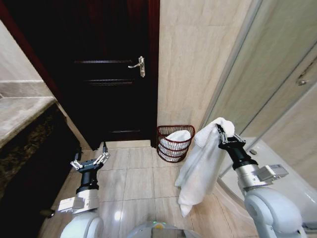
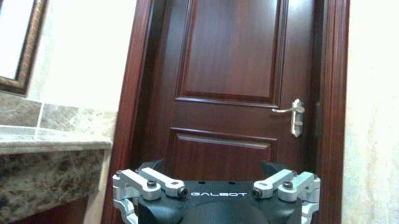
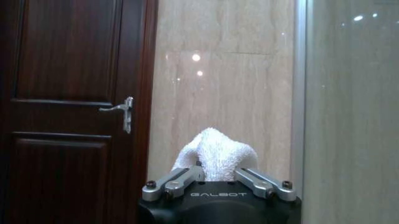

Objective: Discard the used towel into the hamper.

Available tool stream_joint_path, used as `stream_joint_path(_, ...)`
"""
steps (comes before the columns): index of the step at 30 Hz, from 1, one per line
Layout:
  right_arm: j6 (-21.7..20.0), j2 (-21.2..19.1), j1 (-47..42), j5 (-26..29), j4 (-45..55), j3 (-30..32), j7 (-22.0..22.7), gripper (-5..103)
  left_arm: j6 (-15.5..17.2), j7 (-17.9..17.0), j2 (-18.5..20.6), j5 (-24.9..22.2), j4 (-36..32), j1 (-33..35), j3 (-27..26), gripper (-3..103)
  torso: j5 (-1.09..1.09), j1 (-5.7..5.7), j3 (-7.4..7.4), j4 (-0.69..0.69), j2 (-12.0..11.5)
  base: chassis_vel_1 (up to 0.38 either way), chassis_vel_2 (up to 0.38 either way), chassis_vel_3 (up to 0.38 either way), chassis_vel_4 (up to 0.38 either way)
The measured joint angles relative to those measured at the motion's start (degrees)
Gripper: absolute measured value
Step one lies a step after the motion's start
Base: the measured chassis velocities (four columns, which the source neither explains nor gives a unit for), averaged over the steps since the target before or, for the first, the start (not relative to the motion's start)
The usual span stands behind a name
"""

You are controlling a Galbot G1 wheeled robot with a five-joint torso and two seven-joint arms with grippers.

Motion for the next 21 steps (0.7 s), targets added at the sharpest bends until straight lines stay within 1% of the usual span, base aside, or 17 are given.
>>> stream_joint_path(3, 0.18, -0.05, -0.05, 0.29, 0.00, 0.29, -0.09, 4, 0.00, 0.00, -0.17, 0.17, -0.13, 0.05, 0.01, 100, 0.00, 0.41, 0.65, 0.00, 1.04, 0.000, 0.000, 0.000, 0.000)
stream_joint_path(7, 0.25, -0.16, -0.07, 0.48, 0.00, 0.46, -0.12, 4, 0.00, 0.00, -0.27, 0.31, -0.14, 0.04, 0.02, 100, 0.00, 0.69, 1.07, 0.00, 1.74, 0.000, 0.000, 0.000, 0.000)
stream_joint_path(10, 0.31, -0.32, 0.00, 0.65, 0.00, 0.53, -0.16, 4, -0.04, -0.20, -0.31, 0.43, -0.18, 0.09, 0.04, 100, -0.01, 1.11, 1.64, 0.00, 2.73, 0.000, 0.000, 0.000, 0.000)
stream_joint_path(21, 0.34, -0.56, 0.40, 0.67, 0.00, 0.26, -0.16, 4, 0.20, -0.83, -0.05, 0.38, -0.61, 0.12, 0.03, 100, 0.00, 2.21, 3.01, 0.00, 5.23, 0.000, 0.000, 0.000, 0.000)
